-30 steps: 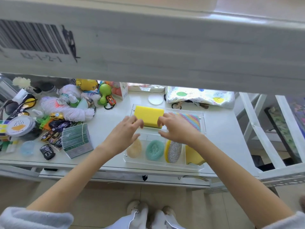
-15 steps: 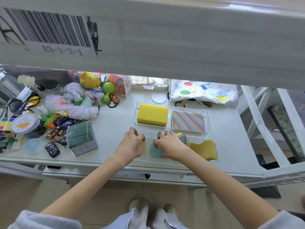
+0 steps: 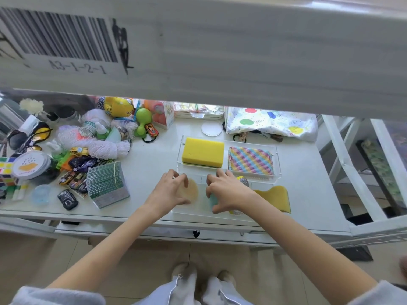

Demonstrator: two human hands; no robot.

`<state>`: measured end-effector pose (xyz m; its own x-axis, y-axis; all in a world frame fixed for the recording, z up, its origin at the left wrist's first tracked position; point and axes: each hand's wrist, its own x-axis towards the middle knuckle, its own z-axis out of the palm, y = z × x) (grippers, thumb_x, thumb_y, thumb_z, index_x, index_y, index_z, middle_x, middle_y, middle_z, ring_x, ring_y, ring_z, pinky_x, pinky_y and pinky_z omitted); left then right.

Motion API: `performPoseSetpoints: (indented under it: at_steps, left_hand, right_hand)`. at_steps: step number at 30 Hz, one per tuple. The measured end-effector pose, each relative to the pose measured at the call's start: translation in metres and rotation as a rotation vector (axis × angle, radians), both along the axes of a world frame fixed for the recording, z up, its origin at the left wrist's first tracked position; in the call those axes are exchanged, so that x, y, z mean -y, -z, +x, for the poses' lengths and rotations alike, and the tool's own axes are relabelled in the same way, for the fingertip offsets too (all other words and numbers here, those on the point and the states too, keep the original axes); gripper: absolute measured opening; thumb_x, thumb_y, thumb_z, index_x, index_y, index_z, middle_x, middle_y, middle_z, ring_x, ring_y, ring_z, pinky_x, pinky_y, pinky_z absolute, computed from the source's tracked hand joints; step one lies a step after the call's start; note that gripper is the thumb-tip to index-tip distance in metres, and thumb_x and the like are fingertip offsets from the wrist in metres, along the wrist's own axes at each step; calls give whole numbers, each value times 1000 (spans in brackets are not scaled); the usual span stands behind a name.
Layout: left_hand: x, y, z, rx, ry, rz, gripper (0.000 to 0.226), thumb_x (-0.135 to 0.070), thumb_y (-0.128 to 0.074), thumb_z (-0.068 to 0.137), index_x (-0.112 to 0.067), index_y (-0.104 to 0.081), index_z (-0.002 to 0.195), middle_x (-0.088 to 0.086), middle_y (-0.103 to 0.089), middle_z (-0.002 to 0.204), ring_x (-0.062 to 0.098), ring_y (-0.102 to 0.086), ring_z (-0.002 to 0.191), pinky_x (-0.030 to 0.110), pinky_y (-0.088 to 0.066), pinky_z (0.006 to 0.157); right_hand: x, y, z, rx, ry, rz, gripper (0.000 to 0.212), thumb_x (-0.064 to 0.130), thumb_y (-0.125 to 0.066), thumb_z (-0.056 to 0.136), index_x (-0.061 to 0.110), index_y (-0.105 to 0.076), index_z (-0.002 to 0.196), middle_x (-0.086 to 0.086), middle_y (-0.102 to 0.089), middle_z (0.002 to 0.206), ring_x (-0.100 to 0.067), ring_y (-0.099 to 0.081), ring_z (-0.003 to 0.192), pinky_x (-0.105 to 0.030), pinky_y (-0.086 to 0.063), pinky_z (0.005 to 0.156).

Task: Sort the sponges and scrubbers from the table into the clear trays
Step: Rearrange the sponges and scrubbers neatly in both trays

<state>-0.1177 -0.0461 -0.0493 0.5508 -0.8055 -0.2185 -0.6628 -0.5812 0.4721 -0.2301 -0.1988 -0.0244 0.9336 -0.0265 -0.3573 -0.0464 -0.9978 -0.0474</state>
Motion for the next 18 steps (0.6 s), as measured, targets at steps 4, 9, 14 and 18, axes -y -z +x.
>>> performPoseSetpoints:
  at_steps: [4,9,14,18]
  left_hand:
    - [0,3,-1,58,23,27,44,-31,-77,75,-18,-55,110,6,-48,122,23,-40,113,29,-39,96]
    - [6,-1,0,138,71,89,47,-34,-74,77,-17,-55,116,6,-44,129,25,-38,118,32,-41,101]
    - [12,-2,-1,179,115,127,48,-33,-73,78,-13,-55,117,5,-45,130,25,-38,118,30,-40,101]
    - [13,-2,-3,191,142,151,48,-32,-72,79,-12,-53,119,6,-45,129,24,-39,118,29,-39,100]
  right_hand:
    - [-5,8,8,36,-28,29,48,30,-67,74,11,-57,116,-7,-57,117,-28,-43,108,-36,-41,92]
    - [0,12,5,56,27,182,51,18,-71,76,9,-45,119,-9,-47,120,-27,-47,106,-38,-52,75]
    - [0,11,1,25,10,133,35,3,-61,83,4,-47,115,-13,-46,119,-31,-53,101,-41,-50,65]
    - [-6,20,1,21,-41,29,33,4,-56,87,5,-50,120,-11,-52,121,-30,-55,107,-38,-46,67]
